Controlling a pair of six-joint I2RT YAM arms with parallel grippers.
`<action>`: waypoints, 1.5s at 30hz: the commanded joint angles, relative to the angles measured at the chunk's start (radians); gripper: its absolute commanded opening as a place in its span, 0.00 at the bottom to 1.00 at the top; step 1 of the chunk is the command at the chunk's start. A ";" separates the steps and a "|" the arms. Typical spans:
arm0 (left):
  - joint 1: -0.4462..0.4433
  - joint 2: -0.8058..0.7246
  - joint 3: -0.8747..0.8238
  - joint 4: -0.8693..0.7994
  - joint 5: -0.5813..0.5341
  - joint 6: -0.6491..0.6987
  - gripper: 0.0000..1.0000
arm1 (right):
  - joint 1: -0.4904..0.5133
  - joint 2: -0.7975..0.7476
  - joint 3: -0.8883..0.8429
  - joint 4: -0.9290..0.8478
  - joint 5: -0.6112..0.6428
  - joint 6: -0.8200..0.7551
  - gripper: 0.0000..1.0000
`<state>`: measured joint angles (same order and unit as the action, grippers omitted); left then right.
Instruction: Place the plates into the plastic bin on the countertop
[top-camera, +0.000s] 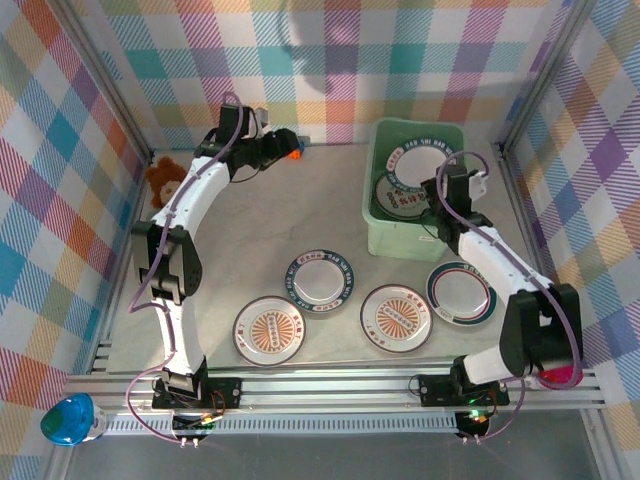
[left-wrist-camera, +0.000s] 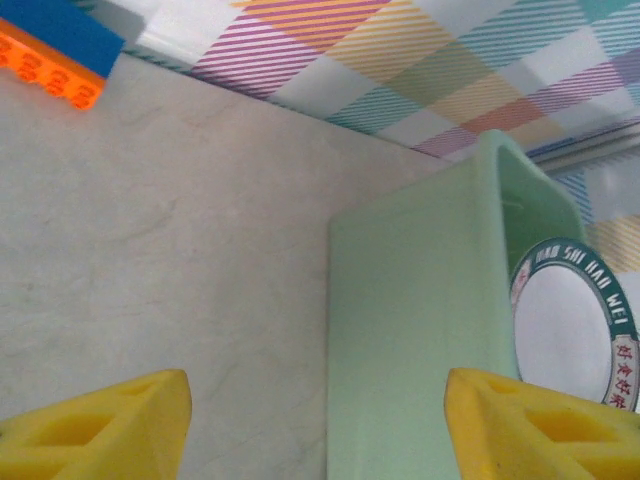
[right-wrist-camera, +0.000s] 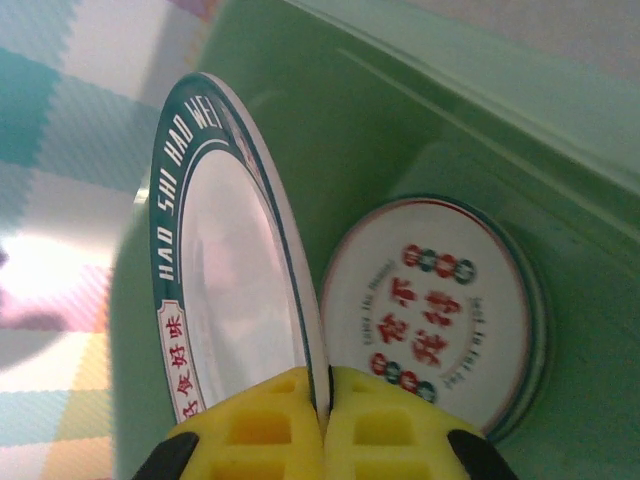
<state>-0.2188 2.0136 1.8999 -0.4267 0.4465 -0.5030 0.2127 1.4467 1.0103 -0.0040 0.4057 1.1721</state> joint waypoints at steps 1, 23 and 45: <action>0.009 -0.055 -0.009 -0.025 -0.018 0.041 0.67 | 0.010 0.039 0.095 -0.110 0.046 0.092 0.00; 0.035 -0.047 -0.039 -0.060 -0.028 0.096 0.68 | 0.052 0.334 0.301 -0.334 0.038 0.288 0.00; 0.083 -0.067 -0.119 -0.016 0.011 0.106 0.68 | 0.126 0.410 0.391 -0.437 0.147 0.438 0.00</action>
<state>-0.1516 2.0037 1.7950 -0.4641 0.4358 -0.4210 0.3267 1.8420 1.3746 -0.4618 0.5255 1.5822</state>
